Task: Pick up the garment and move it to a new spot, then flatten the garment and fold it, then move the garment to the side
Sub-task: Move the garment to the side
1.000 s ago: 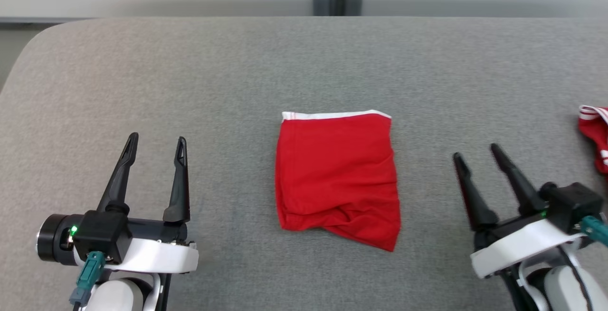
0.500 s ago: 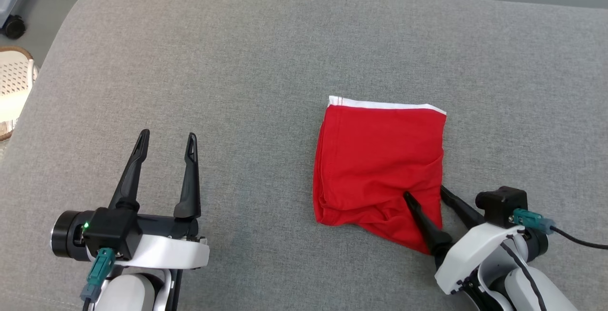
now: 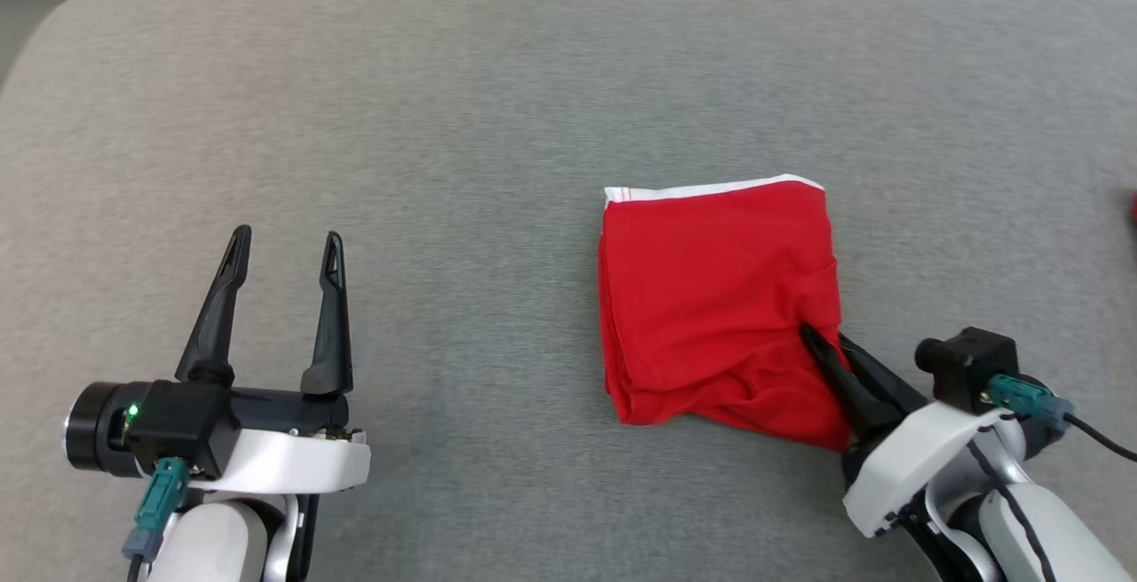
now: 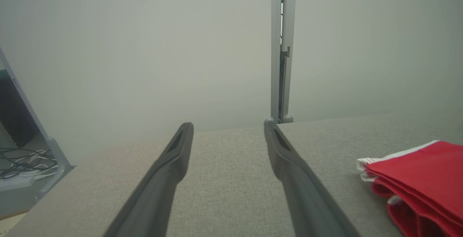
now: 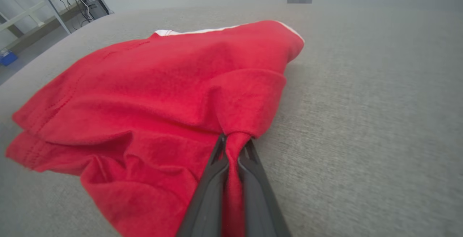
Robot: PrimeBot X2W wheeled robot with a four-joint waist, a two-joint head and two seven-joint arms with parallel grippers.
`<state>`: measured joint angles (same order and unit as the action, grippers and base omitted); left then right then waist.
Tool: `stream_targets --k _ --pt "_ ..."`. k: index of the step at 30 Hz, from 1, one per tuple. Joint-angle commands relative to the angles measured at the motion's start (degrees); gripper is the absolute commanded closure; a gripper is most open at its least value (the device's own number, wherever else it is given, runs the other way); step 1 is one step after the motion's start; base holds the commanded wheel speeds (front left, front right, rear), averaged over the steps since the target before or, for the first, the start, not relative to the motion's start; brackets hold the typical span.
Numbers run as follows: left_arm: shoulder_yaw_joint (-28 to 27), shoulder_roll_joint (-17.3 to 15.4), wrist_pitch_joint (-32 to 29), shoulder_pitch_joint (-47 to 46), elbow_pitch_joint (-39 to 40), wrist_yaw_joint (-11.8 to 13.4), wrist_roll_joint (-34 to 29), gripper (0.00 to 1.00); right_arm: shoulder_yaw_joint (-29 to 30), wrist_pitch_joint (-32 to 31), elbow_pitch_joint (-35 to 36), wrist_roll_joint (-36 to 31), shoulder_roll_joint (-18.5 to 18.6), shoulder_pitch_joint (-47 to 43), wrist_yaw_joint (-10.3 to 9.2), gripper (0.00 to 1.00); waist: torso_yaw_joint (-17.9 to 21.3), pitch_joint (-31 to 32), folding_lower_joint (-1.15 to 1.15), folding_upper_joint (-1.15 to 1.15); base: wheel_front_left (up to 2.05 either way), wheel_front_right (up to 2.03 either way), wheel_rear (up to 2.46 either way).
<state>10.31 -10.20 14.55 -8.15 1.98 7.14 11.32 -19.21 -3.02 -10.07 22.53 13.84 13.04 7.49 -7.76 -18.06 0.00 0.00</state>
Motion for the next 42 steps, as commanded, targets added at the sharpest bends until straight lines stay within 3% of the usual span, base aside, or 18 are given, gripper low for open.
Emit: stream_targets --k 1,10,20,30,38,39,40,41,42 --pt "-0.3 -0.6 -0.2 -1.1 0.7 0.2 -0.3 0.0 0.3 -0.6 0.8 -0.8 1.2 -1.1 0.01 1.0 4.1 -1.1 0.0 0.0 0.0 0.0 0.0" --pt "0.2 -3.4 -3.3 -3.1 3.9 -0.5 -1.9 0.0 1.3 -1.1 4.1 -2.9 6.8 -2.3 0.01 1.0 15.6 -3.5 0.0 0.0 0.0 0.0 0.0" --pt "0.5 -6.6 -7.5 -5.0 7.6 -1.2 -3.3 0.0 -2.0 2.1 2.8 -2.8 12.1 9.3 0.0 1.0 26.1 -6.6 0.0 0.0 0.0 0.0 0.0" --pt "3.4 -7.3 -9.8 -9.4 8.5 -3.4 -4.1 0.0 -2.8 6.2 -4.9 1.6 17.7 23.1 0.01 1.0 28.1 -9.4 0.0 0.0 0.0 0.0 0.0" --pt "5.2 -7.2 -10.0 -12.5 7.9 -4.5 -4.4 0.0 -7.7 6.5 -19.9 9.5 20.1 29.1 0.0 1.0 27.7 -12.1 0.0 0.0 0.0 0.0 0.0" --pt "5.4 -7.2 -10.0 -12.9 7.7 -4.6 -4.5 0.0 -8.7 6.0 -21.6 11.2 19.5 29.5 0.01 0.82 27.5 -12.3 0.0 0.0 0.0 0.0 0.0" --pt "5.5 -7.2 -9.9 -13.2 7.6 -4.7 -4.6 0.0 -8.9 6.0 -23.3 12.5 18.9 30.1 0.01 0.56 27.3 -12.5 0.0 0.0 0.0 0.0 0.0" --pt "5.7 -7.1 -9.8 -13.6 7.4 -4.8 -4.6 0.0 -9.5 6.3 -24.9 13.2 19.0 30.6 0.01 0.0 27.1 -12.7 0.0 0.0 0.0 0.0 0.0" --pt "5.8 -7.0 -9.6 -14.0 7.1 -4.9 -4.5 0.0 -9.8 6.9 -26.7 14.1 18.8 30.8 0.01 0.0 26.9 -12.8 0.0 0.0 0.0 0.0 0.0"
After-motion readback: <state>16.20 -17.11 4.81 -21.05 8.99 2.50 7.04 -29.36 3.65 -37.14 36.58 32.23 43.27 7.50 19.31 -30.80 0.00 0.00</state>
